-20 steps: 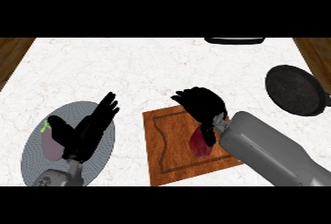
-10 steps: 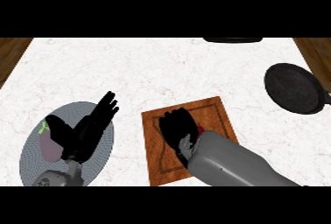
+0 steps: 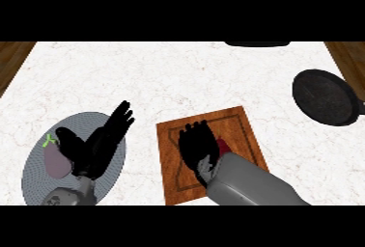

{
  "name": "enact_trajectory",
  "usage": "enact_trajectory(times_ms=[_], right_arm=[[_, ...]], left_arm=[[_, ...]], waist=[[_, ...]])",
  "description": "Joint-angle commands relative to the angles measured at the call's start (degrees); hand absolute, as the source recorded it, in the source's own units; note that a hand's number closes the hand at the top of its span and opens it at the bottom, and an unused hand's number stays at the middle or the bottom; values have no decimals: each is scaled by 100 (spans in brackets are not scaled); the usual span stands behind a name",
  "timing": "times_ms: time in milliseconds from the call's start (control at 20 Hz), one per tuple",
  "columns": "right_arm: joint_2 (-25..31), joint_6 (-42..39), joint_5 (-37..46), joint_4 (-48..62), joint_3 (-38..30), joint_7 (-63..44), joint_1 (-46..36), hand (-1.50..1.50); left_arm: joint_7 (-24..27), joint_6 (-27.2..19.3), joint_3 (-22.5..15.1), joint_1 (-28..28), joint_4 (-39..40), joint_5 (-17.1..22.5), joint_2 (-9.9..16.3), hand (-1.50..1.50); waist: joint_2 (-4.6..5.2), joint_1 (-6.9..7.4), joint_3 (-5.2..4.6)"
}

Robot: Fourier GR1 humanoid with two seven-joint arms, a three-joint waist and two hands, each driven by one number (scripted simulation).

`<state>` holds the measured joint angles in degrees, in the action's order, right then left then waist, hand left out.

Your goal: Pick the pear from the cutting board and place it in the pan

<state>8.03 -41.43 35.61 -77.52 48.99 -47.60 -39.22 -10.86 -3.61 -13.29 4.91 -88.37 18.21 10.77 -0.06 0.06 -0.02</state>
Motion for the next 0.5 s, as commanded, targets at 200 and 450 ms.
enact_trajectory(times_ms=[200,450], right_arm=[[65,-70,940,-79,22,-92,483,-150],[183,-61,1374,303,-232,658,495,-150]], left_arm=[[-133,278,285,5,83,34,74,0],[-505,-37,81,-41,-463,-249,-210,0]], waist=[[2,-2,1],[5,26,3]])
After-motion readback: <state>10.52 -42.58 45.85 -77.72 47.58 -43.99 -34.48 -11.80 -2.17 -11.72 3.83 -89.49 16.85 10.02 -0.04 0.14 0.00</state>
